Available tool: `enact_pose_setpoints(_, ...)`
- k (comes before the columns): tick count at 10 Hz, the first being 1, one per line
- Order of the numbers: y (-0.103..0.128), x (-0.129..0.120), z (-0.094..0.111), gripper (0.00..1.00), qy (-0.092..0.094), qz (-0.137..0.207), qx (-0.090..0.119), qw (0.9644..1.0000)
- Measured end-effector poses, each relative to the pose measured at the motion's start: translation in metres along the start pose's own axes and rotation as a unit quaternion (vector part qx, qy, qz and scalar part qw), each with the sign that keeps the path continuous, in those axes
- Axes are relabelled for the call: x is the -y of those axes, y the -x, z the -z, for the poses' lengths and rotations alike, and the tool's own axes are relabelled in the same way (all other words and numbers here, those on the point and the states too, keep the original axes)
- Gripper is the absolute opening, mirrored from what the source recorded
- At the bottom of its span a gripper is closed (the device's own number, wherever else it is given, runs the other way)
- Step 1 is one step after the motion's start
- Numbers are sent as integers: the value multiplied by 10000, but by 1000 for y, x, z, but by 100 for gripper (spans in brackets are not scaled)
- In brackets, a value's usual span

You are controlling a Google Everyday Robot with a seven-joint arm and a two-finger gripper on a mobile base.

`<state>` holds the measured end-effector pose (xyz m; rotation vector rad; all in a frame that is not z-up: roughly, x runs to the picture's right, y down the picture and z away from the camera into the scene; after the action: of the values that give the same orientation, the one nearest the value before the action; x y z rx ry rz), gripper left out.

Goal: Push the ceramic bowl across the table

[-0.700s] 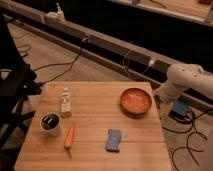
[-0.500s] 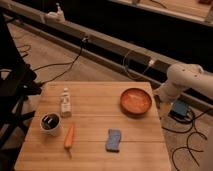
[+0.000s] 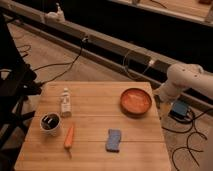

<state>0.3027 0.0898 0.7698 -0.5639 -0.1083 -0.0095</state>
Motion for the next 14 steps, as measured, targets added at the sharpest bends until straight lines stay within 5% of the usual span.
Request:
enact_pose_setpoints(7, 0, 0, 0, 77, 0, 0, 0, 10000)
enact_pose_setpoints(14, -15, 9, -7, 8, -98, -76, -136, 9998)
